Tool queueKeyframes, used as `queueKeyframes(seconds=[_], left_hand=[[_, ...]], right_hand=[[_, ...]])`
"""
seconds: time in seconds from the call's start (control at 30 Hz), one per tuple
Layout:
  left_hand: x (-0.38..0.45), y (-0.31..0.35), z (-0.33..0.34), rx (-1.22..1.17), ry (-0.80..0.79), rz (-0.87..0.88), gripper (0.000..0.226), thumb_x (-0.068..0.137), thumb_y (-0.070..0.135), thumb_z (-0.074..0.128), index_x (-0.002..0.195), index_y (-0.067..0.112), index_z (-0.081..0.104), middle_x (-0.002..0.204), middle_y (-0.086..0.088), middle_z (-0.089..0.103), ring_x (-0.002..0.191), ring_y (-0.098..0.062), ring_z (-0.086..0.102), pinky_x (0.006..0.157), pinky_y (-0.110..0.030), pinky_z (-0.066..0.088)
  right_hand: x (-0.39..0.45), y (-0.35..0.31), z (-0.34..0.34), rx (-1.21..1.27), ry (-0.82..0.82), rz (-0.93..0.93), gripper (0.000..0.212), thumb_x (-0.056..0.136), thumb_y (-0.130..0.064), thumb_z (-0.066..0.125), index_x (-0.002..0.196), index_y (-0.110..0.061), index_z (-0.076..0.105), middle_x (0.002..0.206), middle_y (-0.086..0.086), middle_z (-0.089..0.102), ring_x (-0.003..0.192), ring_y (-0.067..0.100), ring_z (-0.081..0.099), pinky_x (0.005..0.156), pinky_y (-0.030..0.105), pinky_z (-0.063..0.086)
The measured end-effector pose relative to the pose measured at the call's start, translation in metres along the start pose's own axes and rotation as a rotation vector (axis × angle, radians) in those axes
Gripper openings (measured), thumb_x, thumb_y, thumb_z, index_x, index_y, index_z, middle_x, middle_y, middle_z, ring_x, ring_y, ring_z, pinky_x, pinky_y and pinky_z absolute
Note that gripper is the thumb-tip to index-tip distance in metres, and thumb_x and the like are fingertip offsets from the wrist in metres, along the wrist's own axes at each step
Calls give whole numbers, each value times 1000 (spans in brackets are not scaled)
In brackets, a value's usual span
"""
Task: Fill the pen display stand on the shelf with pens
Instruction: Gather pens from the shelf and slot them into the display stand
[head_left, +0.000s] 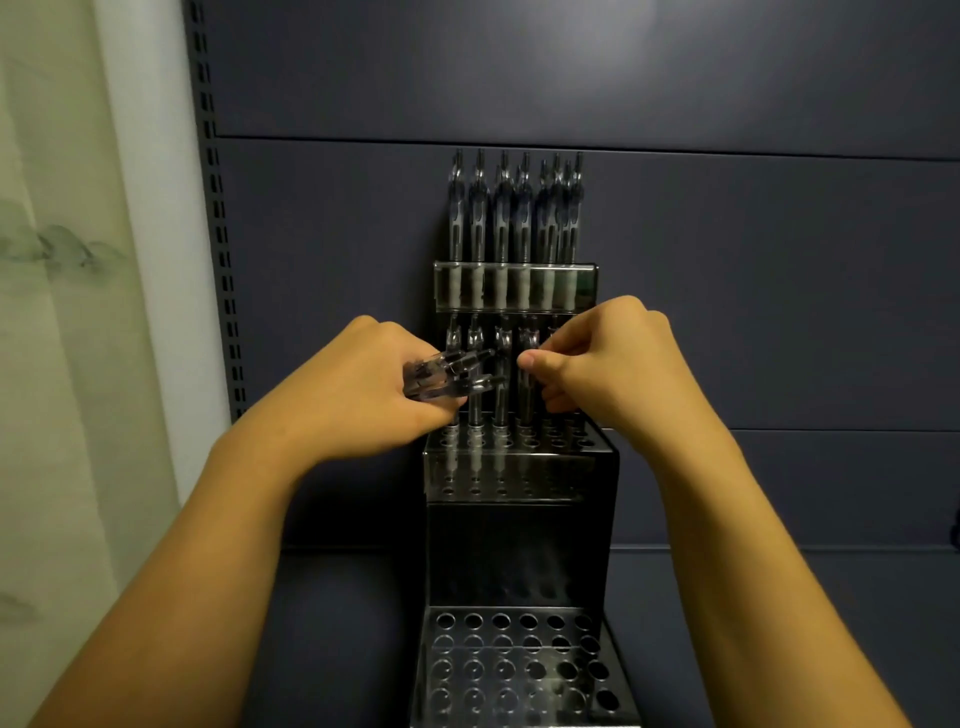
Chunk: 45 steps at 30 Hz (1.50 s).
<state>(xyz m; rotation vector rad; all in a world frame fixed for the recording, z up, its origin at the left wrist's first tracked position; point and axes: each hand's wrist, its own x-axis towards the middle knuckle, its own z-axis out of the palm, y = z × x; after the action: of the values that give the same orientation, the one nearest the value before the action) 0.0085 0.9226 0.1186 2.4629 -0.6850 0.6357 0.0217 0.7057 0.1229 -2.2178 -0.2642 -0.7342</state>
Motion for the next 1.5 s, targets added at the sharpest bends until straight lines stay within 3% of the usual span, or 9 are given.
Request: queueKeyframes(seconds=[0.2,0.33,0.47,0.6,0.77,0.93,1.1,1.27,1.5], left_hand=[[-1,2,2,34,-32,-9,34,85,23,73,59,6,59,56,-13,54,44,-9,37,45,-25,29],[0,5,5,61,-41,-17,30,83,29,70,59,14,60,53,-6,53,45,-14,42,48,-36,35],[1,8,9,122,-74,-3,22,74,43,63,60,27,58,51,3,52,47,-16,49,47,-36,40],[2,10,11,136,-97,-14,23,78,37,68,58,35,58,57,3,55,50,-15,52,49,-33,40],[3,8,10,68,-99,-28,24,82,34,71,62,24,62,53,4,56,47,-13,50,48,-34,40],[1,2,4,71,-87,-58,22,85,32,71,66,20,67,50,5,52,44,-10,41,47,-30,35],[0,-1,2,58,-103,-64,22,88,38,69,71,25,72,44,9,48,40,-7,36,42,-20,29],[-2,-4,-2,135,-214,-74,28,88,33,67,67,15,69,50,4,49,46,-8,37,45,-24,31],[-2,-4,-4,139,-220,-62,27,87,32,67,64,17,67,51,4,51,47,-9,39,48,-26,33]], right_hand=[[-13,-12,-26,34,31,-133,19,81,-36,83,92,-21,77,74,-3,75,68,7,73,78,33,63],[-28,-26,-34,150,-207,-320,20,79,-39,81,94,-27,80,83,-9,77,81,7,74,80,35,62],[-29,-29,-21,58,-280,-410,22,74,-39,86,92,-28,80,84,-15,77,83,-3,72,79,23,59],[-26,-28,-9,17,-252,-439,14,78,-34,86,88,-26,81,81,-14,76,80,-6,70,73,14,55],[-26,-23,-14,96,-192,-421,9,78,-30,86,83,-24,82,75,-10,76,75,0,72,71,20,58],[-20,-13,-31,461,-91,-322,15,76,-24,84,79,-10,79,74,16,73,70,35,69,67,42,57],[-17,-1,-46,851,-130,-181,25,74,-13,75,94,1,73,88,19,74,82,31,73,76,38,63],[-9,4,-48,1096,-118,-28,26,78,-14,67,102,-4,70,91,11,74,81,26,73,76,37,60],[-4,12,-46,1007,49,22,17,95,-6,62,109,-4,71,83,3,75,77,20,73,75,32,60]])
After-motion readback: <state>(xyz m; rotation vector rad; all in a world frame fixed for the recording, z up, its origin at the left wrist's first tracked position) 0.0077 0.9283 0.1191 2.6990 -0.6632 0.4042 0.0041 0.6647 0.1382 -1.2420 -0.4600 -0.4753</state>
